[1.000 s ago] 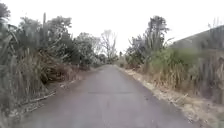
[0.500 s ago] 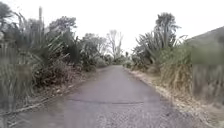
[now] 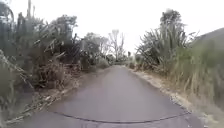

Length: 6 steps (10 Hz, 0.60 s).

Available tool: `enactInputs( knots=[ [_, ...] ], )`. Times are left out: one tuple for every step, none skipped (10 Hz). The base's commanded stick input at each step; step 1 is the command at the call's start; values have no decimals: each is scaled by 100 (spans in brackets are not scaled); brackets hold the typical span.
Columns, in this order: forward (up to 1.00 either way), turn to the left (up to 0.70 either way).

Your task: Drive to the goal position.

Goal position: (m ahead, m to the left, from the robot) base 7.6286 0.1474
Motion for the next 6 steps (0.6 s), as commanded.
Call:
enactInputs(
  knots=[
    [100, 0],
    [100, 0],
    [100, 0],
    [100, 0],
    [100, -4],
    [100, -19]
  ],
)
